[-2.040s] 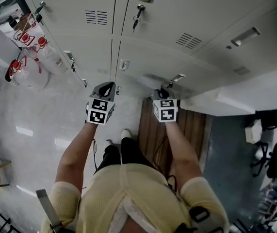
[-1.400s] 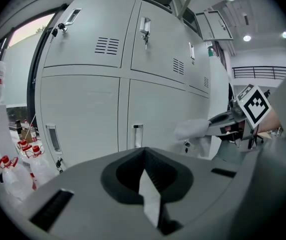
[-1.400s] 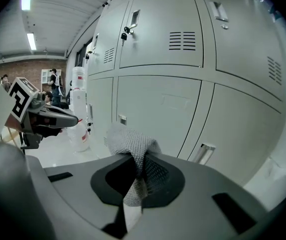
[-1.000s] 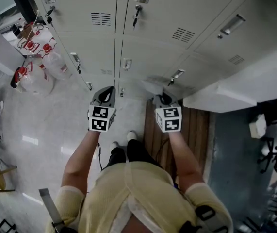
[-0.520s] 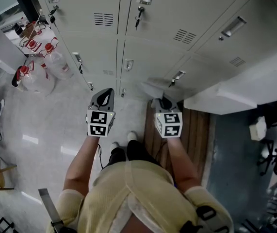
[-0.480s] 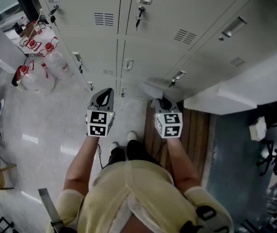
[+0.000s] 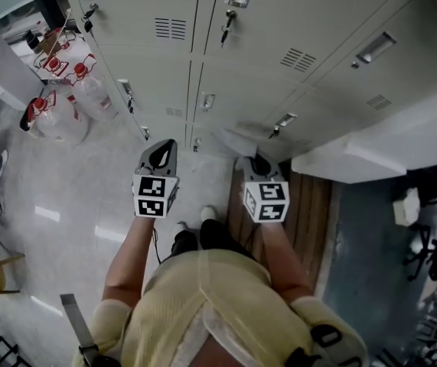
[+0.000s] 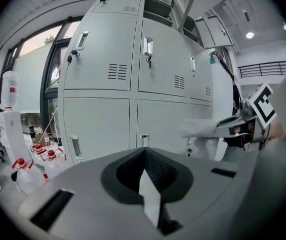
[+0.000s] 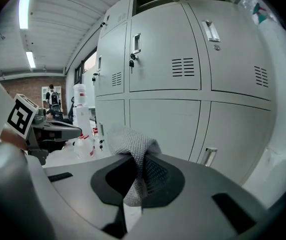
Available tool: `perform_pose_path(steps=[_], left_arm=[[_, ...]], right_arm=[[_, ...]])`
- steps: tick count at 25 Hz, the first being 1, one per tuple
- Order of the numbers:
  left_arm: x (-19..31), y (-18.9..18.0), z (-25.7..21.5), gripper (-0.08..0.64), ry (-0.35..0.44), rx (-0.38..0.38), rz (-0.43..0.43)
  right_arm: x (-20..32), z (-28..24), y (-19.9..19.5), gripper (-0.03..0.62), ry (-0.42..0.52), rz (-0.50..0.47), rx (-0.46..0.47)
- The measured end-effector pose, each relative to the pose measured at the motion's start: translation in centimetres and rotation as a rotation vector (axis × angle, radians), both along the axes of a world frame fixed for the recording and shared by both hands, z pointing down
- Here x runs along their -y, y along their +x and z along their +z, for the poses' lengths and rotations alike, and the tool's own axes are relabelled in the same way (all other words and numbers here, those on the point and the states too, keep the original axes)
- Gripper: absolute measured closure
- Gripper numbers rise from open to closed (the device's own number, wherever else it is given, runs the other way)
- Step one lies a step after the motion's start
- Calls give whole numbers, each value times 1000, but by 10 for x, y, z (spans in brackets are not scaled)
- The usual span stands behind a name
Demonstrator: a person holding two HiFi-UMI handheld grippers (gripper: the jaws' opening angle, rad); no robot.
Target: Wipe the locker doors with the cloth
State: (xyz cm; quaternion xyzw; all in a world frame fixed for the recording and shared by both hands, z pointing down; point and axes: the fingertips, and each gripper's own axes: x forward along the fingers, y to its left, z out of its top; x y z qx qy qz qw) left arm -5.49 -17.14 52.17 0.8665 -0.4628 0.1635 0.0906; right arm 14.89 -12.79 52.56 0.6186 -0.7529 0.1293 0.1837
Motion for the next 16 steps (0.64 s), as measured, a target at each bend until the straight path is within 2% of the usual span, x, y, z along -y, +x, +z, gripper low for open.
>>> perform_pose_path(steps=[16], left_arm=[[3,3,-2,558,-37,-11,4]], right_arm=[[0,-2,-4,578,0,-22,-1]])
